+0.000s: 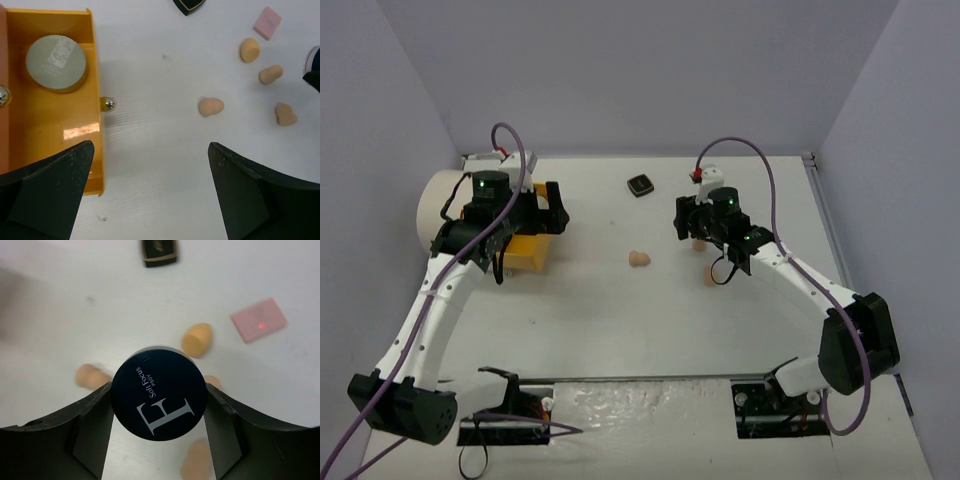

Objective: Organize the makeup

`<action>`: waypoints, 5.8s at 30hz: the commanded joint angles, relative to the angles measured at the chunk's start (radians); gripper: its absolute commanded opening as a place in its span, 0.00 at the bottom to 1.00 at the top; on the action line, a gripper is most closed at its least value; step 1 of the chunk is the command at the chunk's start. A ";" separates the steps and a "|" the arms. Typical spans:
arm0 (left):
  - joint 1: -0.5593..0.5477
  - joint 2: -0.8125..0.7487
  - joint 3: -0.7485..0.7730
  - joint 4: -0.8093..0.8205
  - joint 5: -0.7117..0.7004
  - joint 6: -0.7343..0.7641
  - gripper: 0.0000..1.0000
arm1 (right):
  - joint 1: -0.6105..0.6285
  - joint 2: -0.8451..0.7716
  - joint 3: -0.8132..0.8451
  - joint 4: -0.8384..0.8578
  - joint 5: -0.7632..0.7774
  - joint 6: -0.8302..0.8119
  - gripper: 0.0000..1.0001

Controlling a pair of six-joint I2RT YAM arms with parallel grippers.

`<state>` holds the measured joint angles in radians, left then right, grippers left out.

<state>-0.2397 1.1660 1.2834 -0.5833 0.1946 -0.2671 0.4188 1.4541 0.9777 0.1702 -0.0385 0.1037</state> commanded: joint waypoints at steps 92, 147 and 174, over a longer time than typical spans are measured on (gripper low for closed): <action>0.071 0.249 0.083 -0.005 -0.354 -0.223 0.20 | 0.344 -0.592 -0.304 0.167 0.020 -0.156 1.00; 0.086 -0.275 -0.272 0.159 -0.181 -0.023 0.83 | -0.105 0.387 0.411 -0.058 0.386 0.236 1.00; 0.097 -0.305 -0.278 0.135 -0.204 -0.035 0.91 | -0.142 0.795 0.609 -0.136 0.383 0.468 0.77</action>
<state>-0.1508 0.8742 0.9718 -0.5156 -0.0148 -0.3134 0.2771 2.2631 1.6242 0.0332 0.3450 0.5248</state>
